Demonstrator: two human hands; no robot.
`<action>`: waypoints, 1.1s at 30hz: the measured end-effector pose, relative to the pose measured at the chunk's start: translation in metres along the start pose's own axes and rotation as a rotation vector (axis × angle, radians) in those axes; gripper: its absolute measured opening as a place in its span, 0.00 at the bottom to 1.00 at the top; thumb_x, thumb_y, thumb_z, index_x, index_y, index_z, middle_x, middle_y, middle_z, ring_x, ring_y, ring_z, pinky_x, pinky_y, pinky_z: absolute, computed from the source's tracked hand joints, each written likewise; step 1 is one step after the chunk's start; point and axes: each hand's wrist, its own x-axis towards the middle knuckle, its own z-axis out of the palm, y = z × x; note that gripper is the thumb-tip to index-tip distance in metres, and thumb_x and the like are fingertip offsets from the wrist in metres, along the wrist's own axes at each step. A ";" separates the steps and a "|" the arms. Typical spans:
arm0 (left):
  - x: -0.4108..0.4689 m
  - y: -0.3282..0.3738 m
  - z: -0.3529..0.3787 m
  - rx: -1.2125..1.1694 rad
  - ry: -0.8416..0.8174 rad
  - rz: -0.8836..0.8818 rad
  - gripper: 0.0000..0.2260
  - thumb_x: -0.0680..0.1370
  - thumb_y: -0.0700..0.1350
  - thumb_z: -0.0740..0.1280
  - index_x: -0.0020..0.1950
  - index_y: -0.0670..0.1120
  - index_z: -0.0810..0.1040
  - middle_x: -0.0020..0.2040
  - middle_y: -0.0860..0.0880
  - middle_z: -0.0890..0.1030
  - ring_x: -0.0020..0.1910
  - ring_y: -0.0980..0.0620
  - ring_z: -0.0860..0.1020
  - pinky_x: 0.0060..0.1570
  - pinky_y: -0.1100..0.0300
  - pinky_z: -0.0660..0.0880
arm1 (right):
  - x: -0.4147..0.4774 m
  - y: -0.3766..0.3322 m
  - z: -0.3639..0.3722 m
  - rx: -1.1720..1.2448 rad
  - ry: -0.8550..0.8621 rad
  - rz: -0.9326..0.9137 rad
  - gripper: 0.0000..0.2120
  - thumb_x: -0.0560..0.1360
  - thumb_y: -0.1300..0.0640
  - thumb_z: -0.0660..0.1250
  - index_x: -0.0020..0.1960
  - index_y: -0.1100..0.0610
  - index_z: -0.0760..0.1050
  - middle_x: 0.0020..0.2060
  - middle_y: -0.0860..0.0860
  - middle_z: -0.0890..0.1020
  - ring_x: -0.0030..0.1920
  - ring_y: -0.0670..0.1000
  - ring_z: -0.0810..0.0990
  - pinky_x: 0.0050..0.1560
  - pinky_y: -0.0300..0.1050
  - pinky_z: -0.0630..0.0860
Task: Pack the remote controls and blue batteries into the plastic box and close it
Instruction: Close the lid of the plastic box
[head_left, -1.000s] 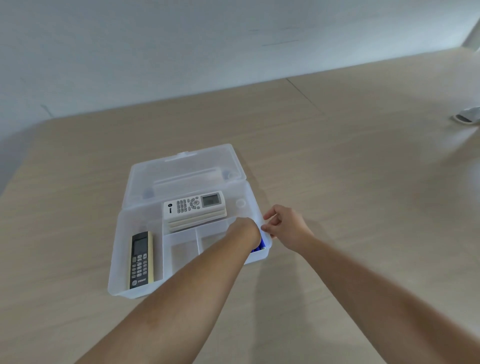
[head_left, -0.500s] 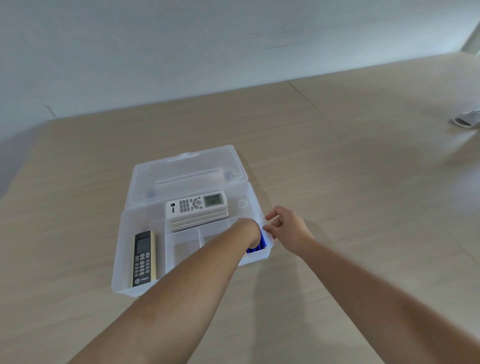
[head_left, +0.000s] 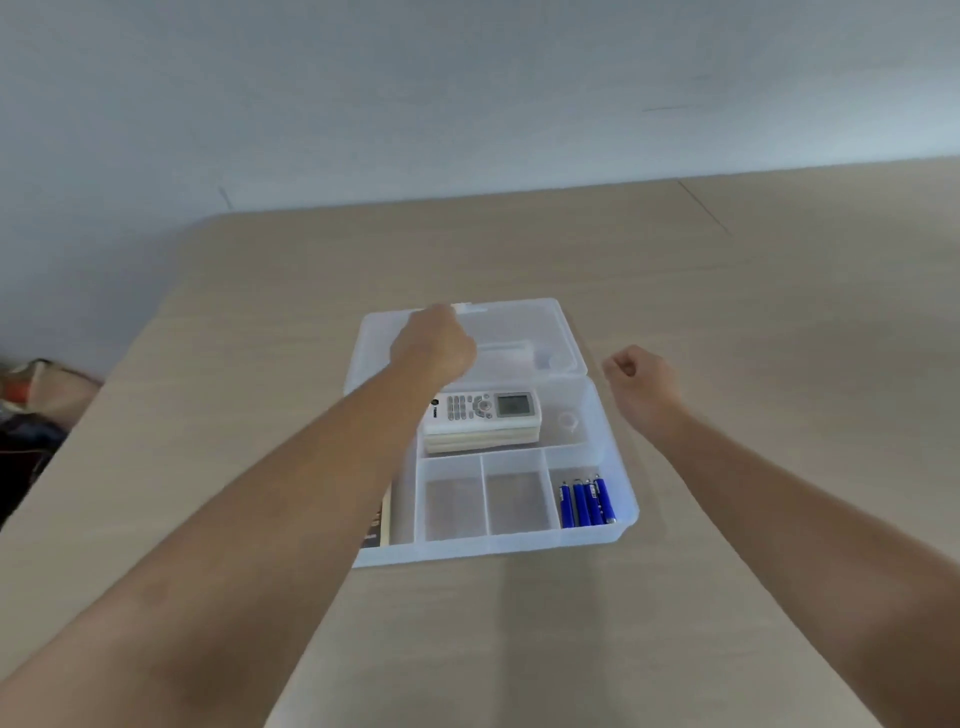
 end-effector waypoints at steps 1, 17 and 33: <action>0.006 -0.018 -0.006 -0.025 0.074 -0.034 0.11 0.76 0.41 0.60 0.53 0.40 0.79 0.47 0.43 0.78 0.53 0.41 0.79 0.46 0.55 0.74 | 0.010 -0.005 0.005 0.010 0.011 0.012 0.09 0.77 0.58 0.60 0.50 0.61 0.77 0.42 0.54 0.79 0.44 0.57 0.77 0.38 0.42 0.68; 0.045 -0.137 0.052 -0.542 0.083 -0.546 0.26 0.78 0.57 0.59 0.69 0.41 0.69 0.67 0.41 0.73 0.65 0.41 0.73 0.60 0.52 0.69 | 0.071 0.010 0.084 -0.347 -0.064 0.153 0.22 0.79 0.50 0.54 0.69 0.60 0.66 0.61 0.60 0.77 0.61 0.62 0.75 0.57 0.52 0.71; 0.034 -0.116 -0.052 -1.121 0.209 -0.158 0.22 0.71 0.42 0.75 0.62 0.39 0.75 0.58 0.40 0.81 0.53 0.45 0.80 0.52 0.54 0.77 | 0.061 -0.084 0.008 0.328 0.130 -0.136 0.17 0.70 0.52 0.72 0.56 0.55 0.74 0.42 0.51 0.80 0.43 0.52 0.80 0.48 0.49 0.77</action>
